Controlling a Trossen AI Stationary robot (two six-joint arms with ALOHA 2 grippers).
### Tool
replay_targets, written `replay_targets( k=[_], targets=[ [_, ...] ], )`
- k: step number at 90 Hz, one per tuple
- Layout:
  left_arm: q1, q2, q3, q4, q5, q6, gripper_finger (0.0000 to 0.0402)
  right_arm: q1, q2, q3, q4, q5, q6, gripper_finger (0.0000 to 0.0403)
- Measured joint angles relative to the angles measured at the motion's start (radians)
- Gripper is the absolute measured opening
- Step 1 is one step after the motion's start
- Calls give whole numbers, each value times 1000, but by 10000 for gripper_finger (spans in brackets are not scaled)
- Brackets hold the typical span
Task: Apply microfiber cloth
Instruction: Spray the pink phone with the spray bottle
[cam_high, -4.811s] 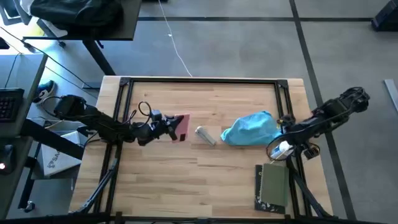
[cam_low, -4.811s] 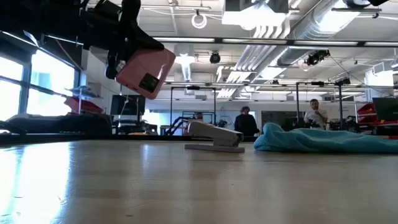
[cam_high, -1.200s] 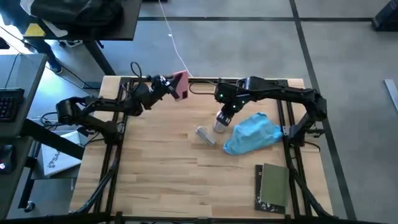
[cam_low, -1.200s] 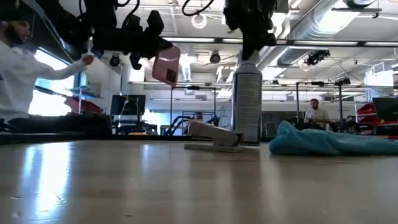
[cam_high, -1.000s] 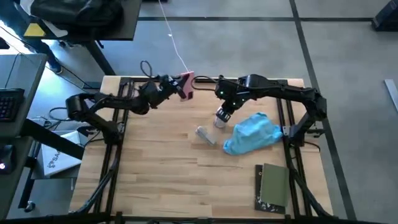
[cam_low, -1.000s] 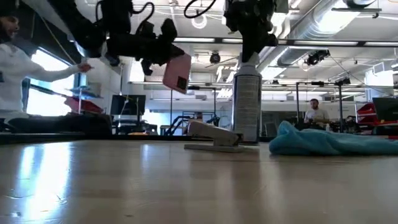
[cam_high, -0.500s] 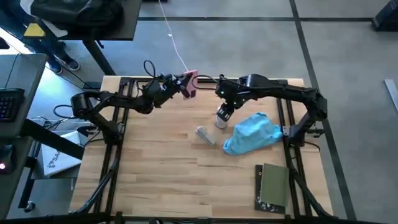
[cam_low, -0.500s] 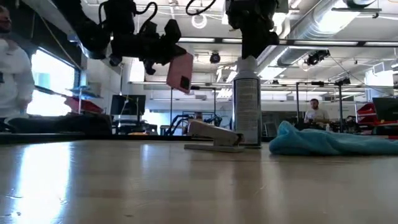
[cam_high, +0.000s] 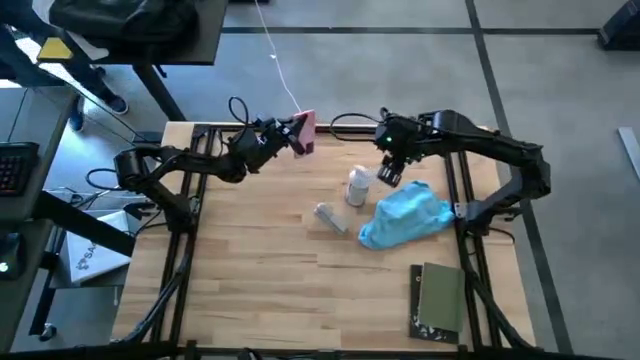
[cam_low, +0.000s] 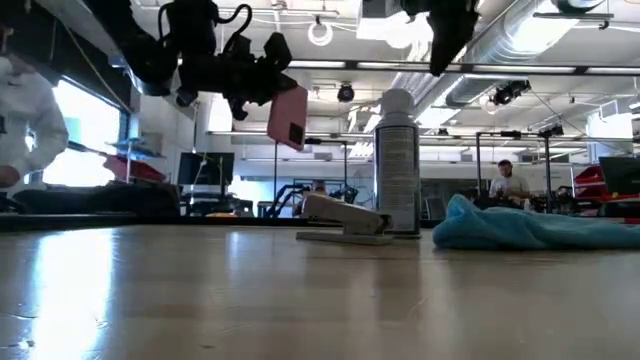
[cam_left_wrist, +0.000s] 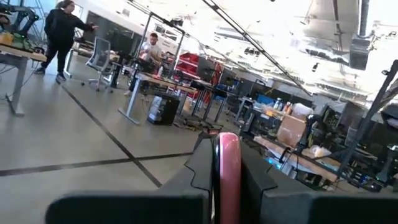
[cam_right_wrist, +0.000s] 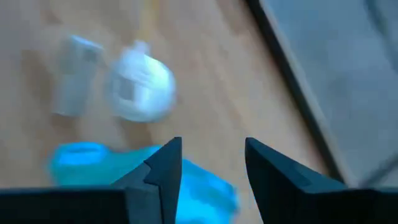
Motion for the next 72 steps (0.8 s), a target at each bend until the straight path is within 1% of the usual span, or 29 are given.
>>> replay_targets(
  k=[13,25,36,45,59,72],
  targets=[
    [0,0,0,1,-14,0,10,-23,-38,-150,178,-107,-130,142],
    [-1,1,0,2,-38,-16,10,-41,-70,-294,346,-104,-235,142],
    [-5,21,0,22,-62,-37,10,-43,-79,-378,459,-119,-289,142],
    [-8,65,-1,86,-64,-41,10,-41,-80,-404,514,-156,-309,142],
    [-9,154,-1,174,-62,-90,10,-34,-80,-407,546,-257,-299,142],
    [-6,217,27,242,-37,-91,10,-38,-86,-407,524,-260,-310,142]
  ],
)
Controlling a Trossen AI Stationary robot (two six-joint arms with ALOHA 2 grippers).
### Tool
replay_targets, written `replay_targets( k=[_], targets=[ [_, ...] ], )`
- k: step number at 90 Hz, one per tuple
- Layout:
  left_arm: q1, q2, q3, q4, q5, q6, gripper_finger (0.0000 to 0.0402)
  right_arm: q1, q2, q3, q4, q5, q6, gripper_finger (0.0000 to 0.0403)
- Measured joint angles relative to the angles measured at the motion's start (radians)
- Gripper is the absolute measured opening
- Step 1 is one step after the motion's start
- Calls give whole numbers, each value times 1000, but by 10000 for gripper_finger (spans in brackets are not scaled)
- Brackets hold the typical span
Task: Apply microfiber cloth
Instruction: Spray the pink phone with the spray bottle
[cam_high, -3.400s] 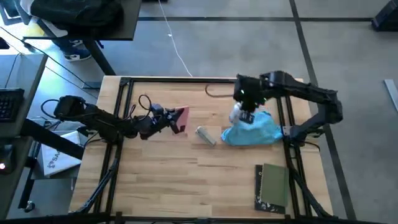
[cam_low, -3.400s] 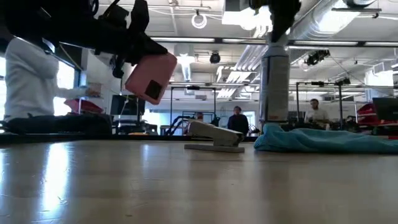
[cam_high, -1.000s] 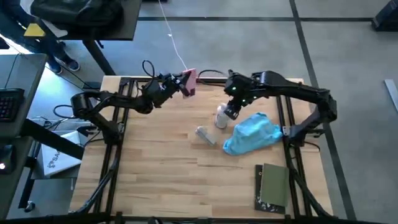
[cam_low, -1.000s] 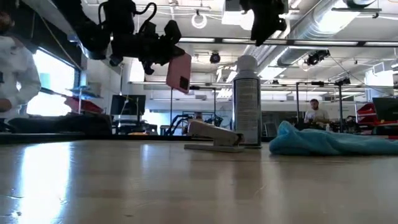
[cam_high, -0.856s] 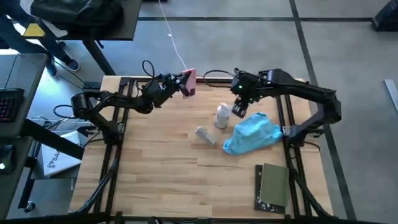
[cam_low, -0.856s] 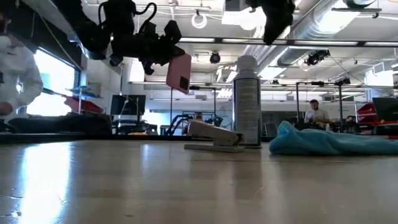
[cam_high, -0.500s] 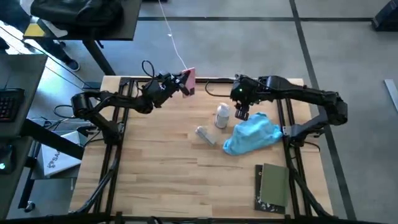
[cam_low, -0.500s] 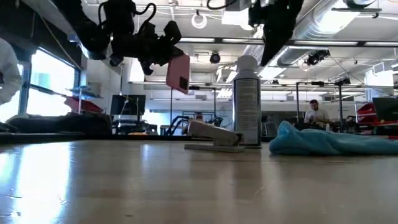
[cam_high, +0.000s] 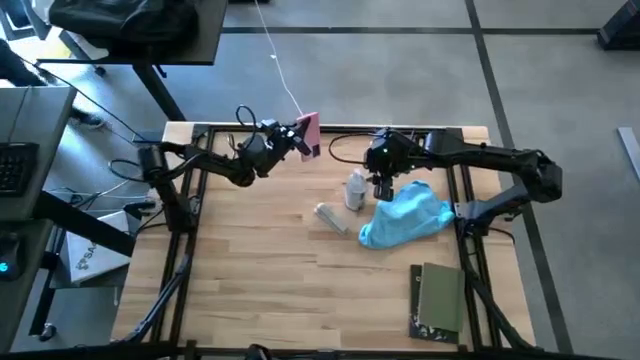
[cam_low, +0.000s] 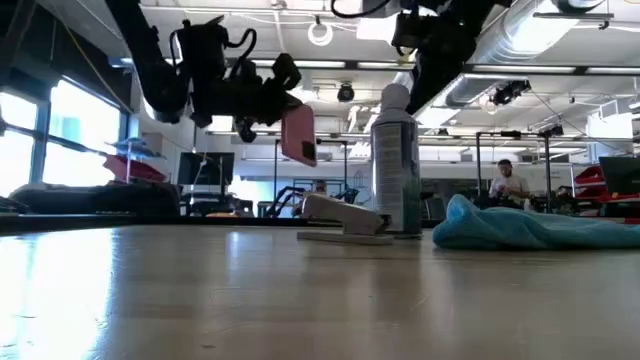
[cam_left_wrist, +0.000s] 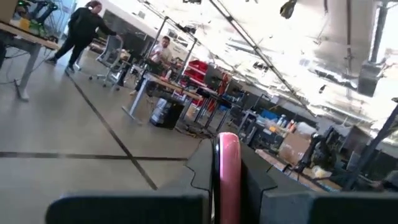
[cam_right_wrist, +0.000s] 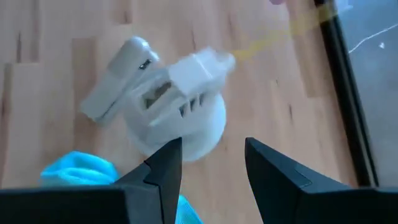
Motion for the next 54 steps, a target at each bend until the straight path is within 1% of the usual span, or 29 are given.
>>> replay_targets(
  k=[13,30,43,54],
  targets=[
    [0,31,52,-5,67,41,10,-13,-19,0,-17,30,-8,142],
    [5,32,126,-36,164,133,10,-23,-72,0,-8,45,-52,142],
    [36,32,196,-126,280,135,10,-30,-77,0,33,44,-87,142],
    [61,32,235,-191,333,136,10,-30,-57,0,75,26,-105,142]
  ],
)
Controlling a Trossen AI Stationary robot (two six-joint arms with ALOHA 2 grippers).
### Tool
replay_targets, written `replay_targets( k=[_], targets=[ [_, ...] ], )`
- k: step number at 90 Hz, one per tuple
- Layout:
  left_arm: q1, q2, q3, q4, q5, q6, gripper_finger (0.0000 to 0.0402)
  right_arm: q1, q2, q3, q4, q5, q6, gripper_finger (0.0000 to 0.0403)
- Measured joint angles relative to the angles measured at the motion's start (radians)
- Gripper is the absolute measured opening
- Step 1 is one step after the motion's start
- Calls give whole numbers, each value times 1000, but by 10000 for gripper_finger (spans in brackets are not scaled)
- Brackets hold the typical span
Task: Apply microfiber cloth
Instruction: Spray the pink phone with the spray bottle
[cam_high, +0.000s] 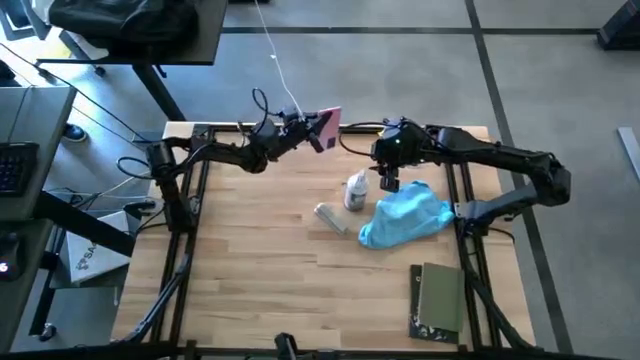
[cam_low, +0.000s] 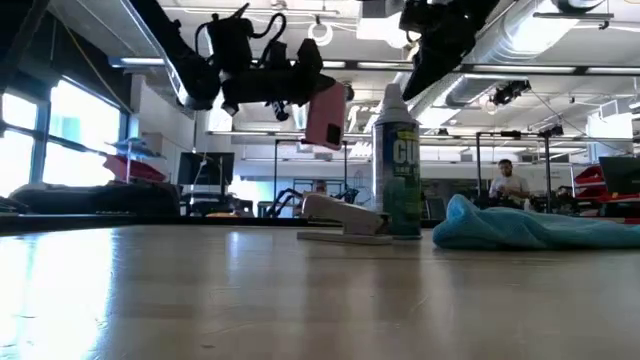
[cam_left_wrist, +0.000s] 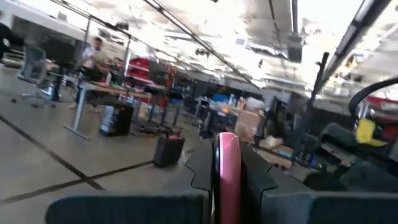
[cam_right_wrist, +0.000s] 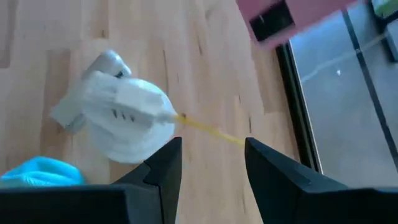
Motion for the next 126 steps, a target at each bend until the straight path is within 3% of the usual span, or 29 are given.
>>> replay_targets(
  k=[43,74,82,100,117,126],
  targets=[
    [-4,0,6,-5,60,-2,10,1,35,0,110,-41,-66,142],
    [43,0,6,-25,50,-3,10,-63,30,0,142,-45,-285,142],
    [61,0,6,-32,98,-3,10,-102,30,0,163,-105,-293,142],
    [109,64,53,-41,181,10,10,-173,43,0,236,-403,-236,142],
    [125,216,228,-47,300,-22,10,-216,59,0,214,-396,-219,142],
    [119,260,291,-50,309,-19,10,-225,49,0,181,-397,-211,142]
  ],
)
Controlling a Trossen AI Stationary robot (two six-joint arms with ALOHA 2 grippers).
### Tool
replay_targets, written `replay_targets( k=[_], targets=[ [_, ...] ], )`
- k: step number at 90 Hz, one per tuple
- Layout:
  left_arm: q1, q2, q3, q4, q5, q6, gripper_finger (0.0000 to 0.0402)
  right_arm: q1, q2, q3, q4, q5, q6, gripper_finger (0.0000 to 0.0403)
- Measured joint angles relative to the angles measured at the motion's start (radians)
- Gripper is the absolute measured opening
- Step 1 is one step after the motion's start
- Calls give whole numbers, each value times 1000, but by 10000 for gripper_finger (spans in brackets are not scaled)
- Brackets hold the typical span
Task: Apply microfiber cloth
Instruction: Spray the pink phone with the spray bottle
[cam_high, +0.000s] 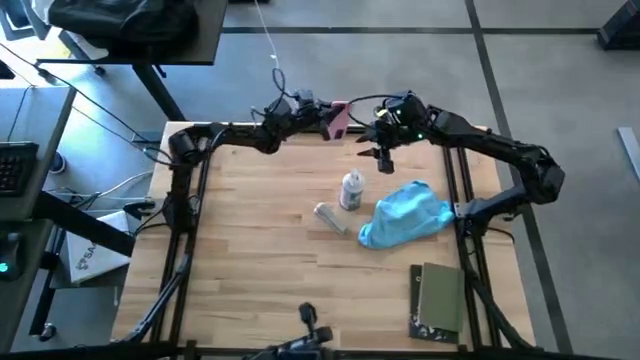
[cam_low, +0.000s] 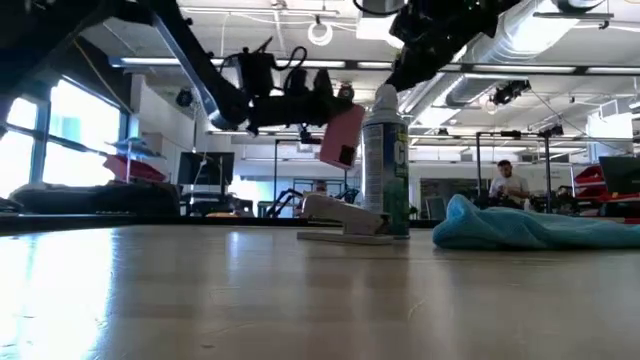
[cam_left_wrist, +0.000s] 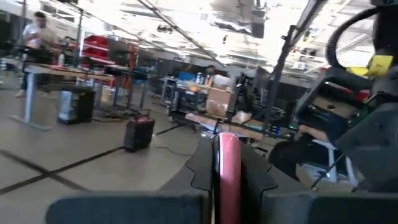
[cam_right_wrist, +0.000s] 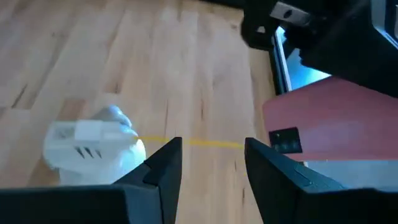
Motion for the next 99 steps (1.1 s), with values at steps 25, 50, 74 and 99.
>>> replay_targets(
  k=[25,50,74,99],
  targets=[
    [9,15,56,-1,-14,49,10,7,21,-16,82,-109,-5,142],
    [-16,16,60,-7,-5,46,10,9,64,-27,96,-194,-5,142],
    [-28,16,60,-6,-4,42,10,10,65,-27,60,-203,-6,142],
    [-31,16,60,-6,-4,30,10,10,65,-27,58,-200,-8,142]
  ],
)
